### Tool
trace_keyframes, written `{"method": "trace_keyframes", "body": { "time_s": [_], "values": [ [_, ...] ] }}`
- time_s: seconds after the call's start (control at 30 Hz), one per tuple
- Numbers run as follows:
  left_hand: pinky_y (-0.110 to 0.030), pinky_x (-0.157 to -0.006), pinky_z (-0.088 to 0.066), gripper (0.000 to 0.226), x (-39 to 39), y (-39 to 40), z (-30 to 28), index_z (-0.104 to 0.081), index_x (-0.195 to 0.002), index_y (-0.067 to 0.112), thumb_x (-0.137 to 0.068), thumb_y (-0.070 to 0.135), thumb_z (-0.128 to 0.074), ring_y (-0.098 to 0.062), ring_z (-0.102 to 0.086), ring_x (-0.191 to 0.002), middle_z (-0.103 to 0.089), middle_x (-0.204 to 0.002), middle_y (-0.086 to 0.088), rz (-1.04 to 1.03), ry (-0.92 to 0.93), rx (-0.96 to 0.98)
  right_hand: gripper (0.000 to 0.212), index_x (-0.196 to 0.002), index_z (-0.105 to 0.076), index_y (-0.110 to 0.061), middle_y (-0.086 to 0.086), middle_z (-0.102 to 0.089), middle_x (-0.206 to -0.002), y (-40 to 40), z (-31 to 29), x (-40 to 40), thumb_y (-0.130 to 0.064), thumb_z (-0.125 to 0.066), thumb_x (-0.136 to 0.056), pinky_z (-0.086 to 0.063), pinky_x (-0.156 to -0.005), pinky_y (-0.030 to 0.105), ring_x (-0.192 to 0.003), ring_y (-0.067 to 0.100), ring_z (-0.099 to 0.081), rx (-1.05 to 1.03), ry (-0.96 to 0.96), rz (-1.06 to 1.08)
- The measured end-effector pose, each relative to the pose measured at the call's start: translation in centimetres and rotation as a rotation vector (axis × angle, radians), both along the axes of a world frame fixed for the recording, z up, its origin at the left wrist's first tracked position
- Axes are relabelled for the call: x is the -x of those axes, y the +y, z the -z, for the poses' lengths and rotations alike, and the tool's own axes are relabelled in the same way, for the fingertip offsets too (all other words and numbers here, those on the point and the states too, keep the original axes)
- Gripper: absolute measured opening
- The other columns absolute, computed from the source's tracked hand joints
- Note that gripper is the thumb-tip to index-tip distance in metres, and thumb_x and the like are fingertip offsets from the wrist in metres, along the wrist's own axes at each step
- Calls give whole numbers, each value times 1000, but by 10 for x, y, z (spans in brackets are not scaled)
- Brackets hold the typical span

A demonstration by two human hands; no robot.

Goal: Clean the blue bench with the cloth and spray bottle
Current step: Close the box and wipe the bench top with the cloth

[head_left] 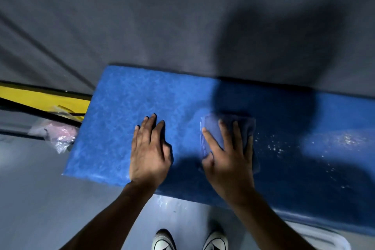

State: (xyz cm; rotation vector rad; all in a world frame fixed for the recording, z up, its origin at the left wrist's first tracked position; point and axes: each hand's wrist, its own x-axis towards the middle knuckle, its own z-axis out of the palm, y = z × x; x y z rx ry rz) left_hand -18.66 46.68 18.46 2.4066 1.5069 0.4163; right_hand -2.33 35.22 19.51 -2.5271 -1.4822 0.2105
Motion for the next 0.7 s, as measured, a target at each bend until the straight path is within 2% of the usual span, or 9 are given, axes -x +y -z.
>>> {"method": "trace_keyframes", "body": {
  "time_s": [0.1, 0.27, 0.37, 0.5, 0.6, 0.7],
  "values": [
    [-47, -127, -15, 57, 0, -1, -1, -52, -140, 6, -84, 14, -49, -30, -28, -151, -39, -158, -16, 4, -26, 39, 73, -144, -51, -41, 3, -33, -164, -36, -4, 15, -36, -59, -71, -21, -119, 64, -154, 36, -21, 50, -4, 2],
    [-52, -124, -22, 58, -29, -27, 3, -54, -139, 3, -84, 11, -39, -34, -32, -150, -40, -157, -19, 176, -18, 5, 81, -141, -56, -39, 5, -38, -161, -81, 2, 24, -36, -67, -61, -29, -114, 66, -151, 37, -28, 31, -55, 10],
    [-53, -123, -23, 58, -49, -38, 5, -52, -141, 3, -85, 11, -40, -33, -30, -151, -39, -158, -20, 173, -13, 0, 86, -145, -51, -40, 3, -38, -161, -87, 4, 23, -40, -64, -61, -31, -113, 66, -150, 37, -30, 31, -82, 19],
    [-49, -125, -22, 62, -54, -38, 6, -50, -143, 7, -82, 11, -39, -28, -26, -153, -36, -160, -15, 124, 38, 4, 81, -146, -50, -38, 3, -37, -162, -67, 0, 8, -41, -57, -66, -28, -114, 68, -151, 38, -28, 32, -96, -71],
    [-48, -125, -22, 62, -56, -37, 8, -52, -142, 8, -81, 9, -42, -27, -28, -153, -37, -160, -14, 112, 35, 7, 79, -147, -46, -40, 4, -30, -165, -27, 1, -21, -40, -57, -69, -19, -118, 68, -154, 39, -19, 75, -64, -115],
    [-49, -124, -23, 62, -56, -38, 7, -54, -141, 7, -81, 9, -40, -28, -29, -152, -39, -159, -14, 114, 24, 1, 74, -147, -47, -38, 7, -34, -163, 26, 5, -48, -38, -54, -74, -17, -116, 70, -151, 42, -23, 56, -69, -100]
  ]
}}
